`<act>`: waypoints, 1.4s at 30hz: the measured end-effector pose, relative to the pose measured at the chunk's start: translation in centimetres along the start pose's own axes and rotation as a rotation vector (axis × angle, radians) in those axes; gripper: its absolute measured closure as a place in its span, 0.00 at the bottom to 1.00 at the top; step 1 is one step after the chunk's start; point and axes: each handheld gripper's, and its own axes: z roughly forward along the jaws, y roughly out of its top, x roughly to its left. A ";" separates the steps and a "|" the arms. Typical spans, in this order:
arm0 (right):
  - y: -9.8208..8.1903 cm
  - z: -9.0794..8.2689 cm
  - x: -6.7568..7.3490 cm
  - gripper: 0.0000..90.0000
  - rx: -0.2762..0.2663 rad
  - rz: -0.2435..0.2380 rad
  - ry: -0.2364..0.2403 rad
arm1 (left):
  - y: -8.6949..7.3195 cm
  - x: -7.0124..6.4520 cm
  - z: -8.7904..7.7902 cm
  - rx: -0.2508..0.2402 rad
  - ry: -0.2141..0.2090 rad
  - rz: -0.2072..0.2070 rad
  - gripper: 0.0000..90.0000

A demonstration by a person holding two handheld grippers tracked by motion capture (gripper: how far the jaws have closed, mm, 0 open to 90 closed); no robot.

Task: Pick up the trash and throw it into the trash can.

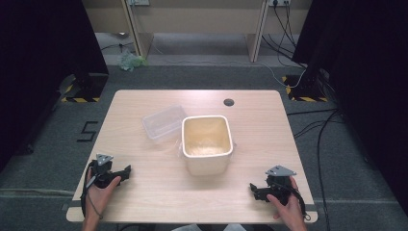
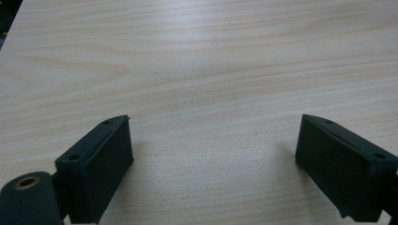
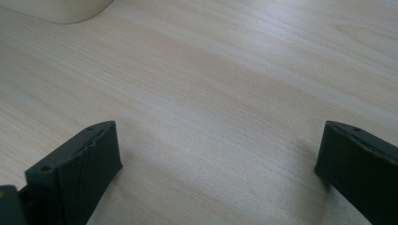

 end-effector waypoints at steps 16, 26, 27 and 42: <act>0.0 0.0 -0.1 0.00 0.001 -0.007 0.006 | 1.3 -1.2 -0.9 -0.071 -0.099 -0.026 0.17; 0.0 0.0 -0.1 0.00 0.000 -0.006 0.008 | 6.4 -3.6 -0.2 -0.111 -0.192 -0.027 0.17; 0.0 0.0 -0.1 0.00 0.000 -0.006 0.008 | 6.4 -3.6 -0.2 -0.111 -0.192 -0.027 0.17; 0.0 0.0 -0.1 0.00 0.000 -0.007 0.008 | 13.6 -3.9 5.1 -0.054 -0.191 -0.106 0.17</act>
